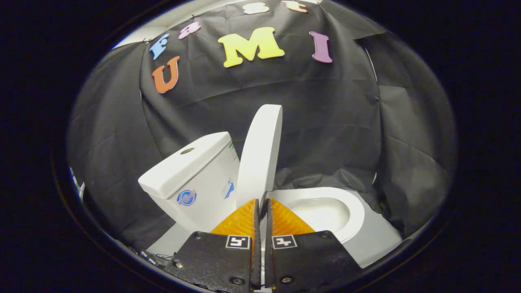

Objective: Open the toilet lid.

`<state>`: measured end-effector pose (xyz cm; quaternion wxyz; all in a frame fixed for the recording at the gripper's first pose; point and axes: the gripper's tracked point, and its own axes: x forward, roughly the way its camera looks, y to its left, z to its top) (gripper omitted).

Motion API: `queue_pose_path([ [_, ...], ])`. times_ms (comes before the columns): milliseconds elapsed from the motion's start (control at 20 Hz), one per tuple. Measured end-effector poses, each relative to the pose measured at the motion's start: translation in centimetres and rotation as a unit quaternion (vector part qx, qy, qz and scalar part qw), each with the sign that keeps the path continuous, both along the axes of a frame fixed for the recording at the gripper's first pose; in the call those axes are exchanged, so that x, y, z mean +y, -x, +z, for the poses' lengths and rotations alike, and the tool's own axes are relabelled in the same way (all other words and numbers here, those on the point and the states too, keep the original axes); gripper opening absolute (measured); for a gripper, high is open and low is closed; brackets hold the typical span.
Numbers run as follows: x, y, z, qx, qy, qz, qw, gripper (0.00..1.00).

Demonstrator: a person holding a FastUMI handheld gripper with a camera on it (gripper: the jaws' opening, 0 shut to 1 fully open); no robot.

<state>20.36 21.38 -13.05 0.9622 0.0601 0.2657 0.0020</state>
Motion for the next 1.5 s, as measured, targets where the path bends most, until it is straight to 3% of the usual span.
queue_pose_path([
  [1500,8.9,-1.8,0.0,-0.011,0.072,0.094,0.993,0.07],
])
